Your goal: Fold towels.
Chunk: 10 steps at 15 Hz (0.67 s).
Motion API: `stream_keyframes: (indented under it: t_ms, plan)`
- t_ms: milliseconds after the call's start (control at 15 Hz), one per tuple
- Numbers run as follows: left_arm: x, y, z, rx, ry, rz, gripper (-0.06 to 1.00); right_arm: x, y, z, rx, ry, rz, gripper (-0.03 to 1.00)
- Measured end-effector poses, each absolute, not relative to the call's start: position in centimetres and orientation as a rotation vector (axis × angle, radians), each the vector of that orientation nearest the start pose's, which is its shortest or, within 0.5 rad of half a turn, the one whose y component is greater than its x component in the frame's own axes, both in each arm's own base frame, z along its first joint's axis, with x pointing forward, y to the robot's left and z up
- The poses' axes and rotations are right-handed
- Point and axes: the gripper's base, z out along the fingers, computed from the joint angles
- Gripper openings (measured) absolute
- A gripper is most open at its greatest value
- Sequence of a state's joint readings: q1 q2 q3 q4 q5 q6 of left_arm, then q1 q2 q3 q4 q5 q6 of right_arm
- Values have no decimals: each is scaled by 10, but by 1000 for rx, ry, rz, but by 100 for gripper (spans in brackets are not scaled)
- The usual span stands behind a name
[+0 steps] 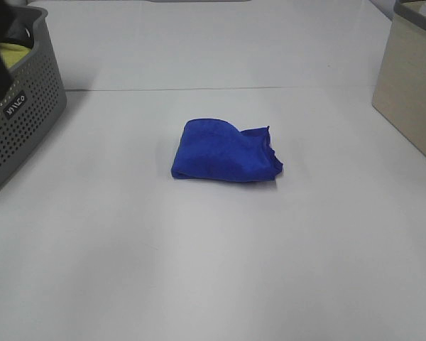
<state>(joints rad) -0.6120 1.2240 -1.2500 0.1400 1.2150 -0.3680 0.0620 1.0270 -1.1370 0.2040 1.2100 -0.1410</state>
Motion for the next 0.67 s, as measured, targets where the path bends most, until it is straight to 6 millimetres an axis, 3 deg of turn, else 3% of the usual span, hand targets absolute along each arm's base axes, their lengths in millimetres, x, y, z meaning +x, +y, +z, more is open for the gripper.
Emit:
stream_keyframes:
  t_ms: [200, 333, 533, 667]
  plan:
    - [138, -88, 351, 352, 2639, -174, 51, 116, 23, 334, -239, 2604, 224, 76]
    - [106, -65, 326, 359, 2634, -180, 51, 83, 18, 302, -245, 2614, 176, 76]
    - [73, -42, 300, 461, 2501, -223, 51, 48, 12, 271, -260, 2572, 116, 76]
    - [60, -36, 290, 551, 2373, -263, 51, 37, 12, 263, -286, 2536, 105, 76]
